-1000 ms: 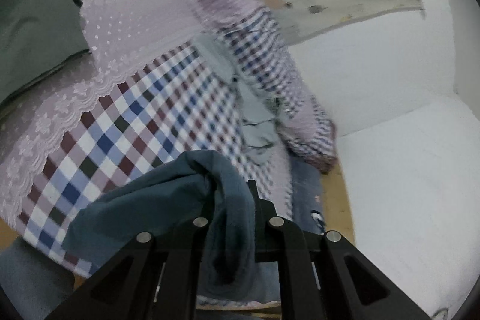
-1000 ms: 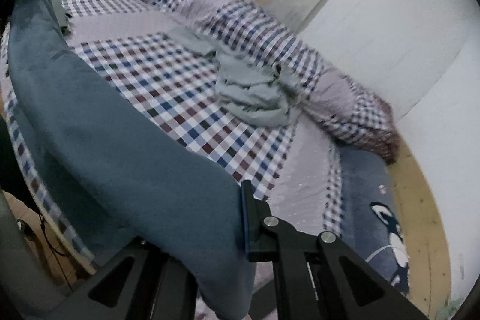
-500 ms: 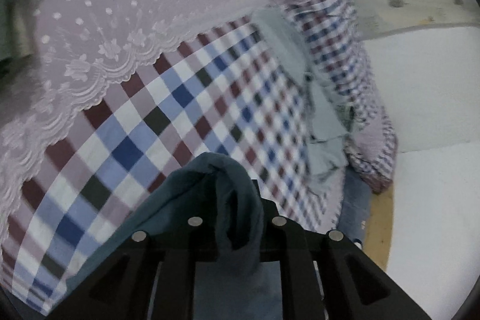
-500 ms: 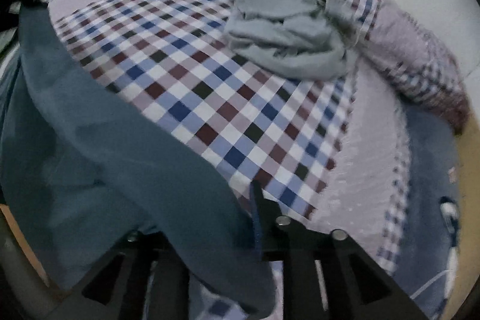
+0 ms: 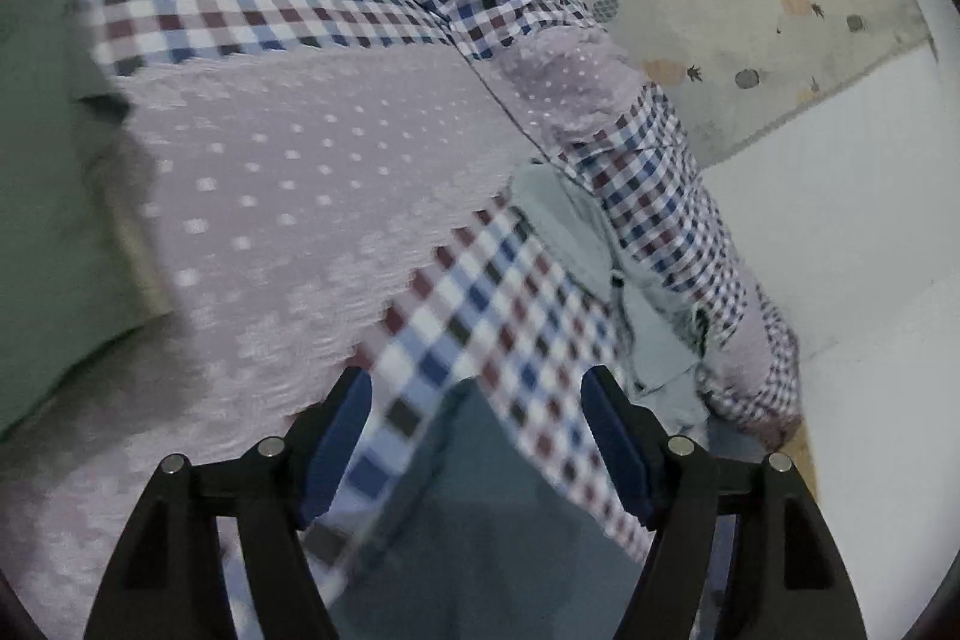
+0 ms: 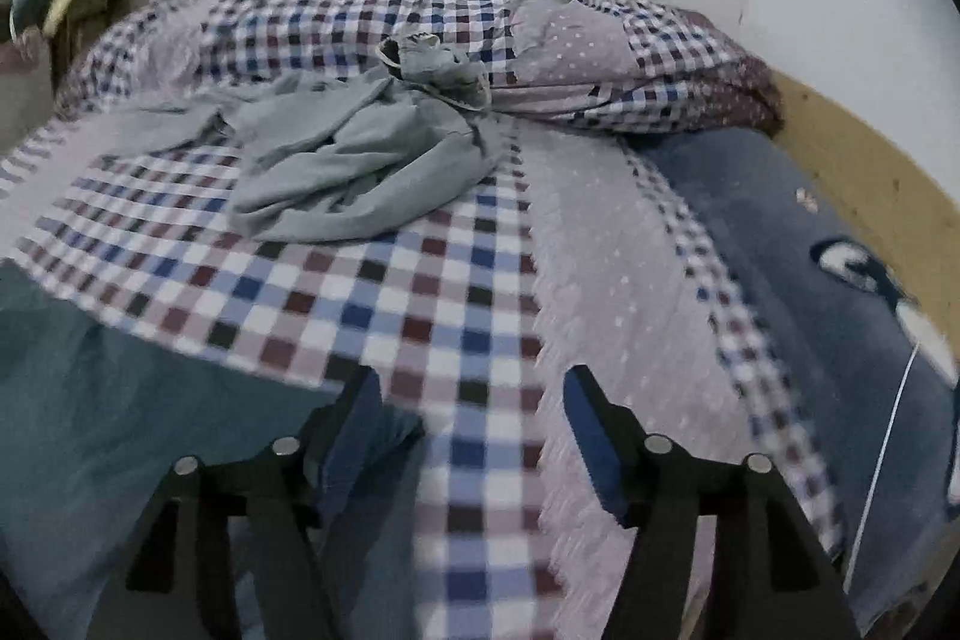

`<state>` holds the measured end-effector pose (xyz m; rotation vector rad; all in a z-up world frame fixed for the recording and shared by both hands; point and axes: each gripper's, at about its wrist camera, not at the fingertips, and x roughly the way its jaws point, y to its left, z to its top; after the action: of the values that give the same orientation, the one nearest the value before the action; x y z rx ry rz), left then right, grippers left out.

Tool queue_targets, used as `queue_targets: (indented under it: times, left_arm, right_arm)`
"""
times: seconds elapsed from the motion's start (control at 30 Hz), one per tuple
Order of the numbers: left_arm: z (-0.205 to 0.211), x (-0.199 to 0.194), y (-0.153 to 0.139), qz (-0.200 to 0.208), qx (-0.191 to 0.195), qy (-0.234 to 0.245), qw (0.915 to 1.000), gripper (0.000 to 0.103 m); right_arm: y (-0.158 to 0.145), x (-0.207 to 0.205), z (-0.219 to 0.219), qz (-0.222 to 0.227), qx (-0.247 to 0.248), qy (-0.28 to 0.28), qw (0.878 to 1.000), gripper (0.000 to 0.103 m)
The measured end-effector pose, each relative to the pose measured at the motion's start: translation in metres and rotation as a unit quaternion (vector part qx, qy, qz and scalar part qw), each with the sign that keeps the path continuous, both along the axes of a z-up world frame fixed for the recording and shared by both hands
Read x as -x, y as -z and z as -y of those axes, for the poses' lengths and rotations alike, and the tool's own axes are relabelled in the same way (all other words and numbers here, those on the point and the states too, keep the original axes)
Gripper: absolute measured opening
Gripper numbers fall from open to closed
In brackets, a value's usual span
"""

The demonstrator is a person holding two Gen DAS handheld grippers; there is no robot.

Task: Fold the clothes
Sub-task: 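Lower the teal shirt edge onto the bed and open both grippers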

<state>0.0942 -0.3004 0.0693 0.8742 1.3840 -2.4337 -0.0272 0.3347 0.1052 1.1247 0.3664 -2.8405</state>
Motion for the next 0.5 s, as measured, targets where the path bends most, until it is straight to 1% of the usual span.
queue_targets:
  times: [0.13, 0.27, 0.37, 0.43, 0.5]
  left_arm:
    - [-0.007, -0.046, 0.014, 0.014, 0.027, 0.016, 0.9994, 0.081]
    - [-0.031, -0.082, 0.027, 0.037, 0.065, 0.049, 0.9960, 0.082]
    - [-0.051, -0.100, 0.030, 0.044, 0.098, 0.075, 0.9913, 0.083]
    - [-0.060, -0.109, 0.030, 0.053, 0.126, 0.089, 0.9867, 0.083]
    - [-0.067, -0.118, 0.028, 0.057, 0.140, 0.101, 0.9833, 0.083]
  right_arm:
    - [0.005, -0.055, -0.002, 0.003, 0.060, -0.007, 0.998, 0.074]
    - [0.024, -0.099, 0.003, 0.015, 0.118, 0.014, 0.993, 0.074]
    - [0.033, -0.129, 0.017, 0.013, 0.126, 0.029, 0.992, 0.075]
    - [0.034, -0.145, 0.029, 0.002, 0.117, 0.031, 0.993, 0.077]
    - [0.034, -0.159, 0.040, -0.008, 0.109, 0.024, 0.994, 0.079]
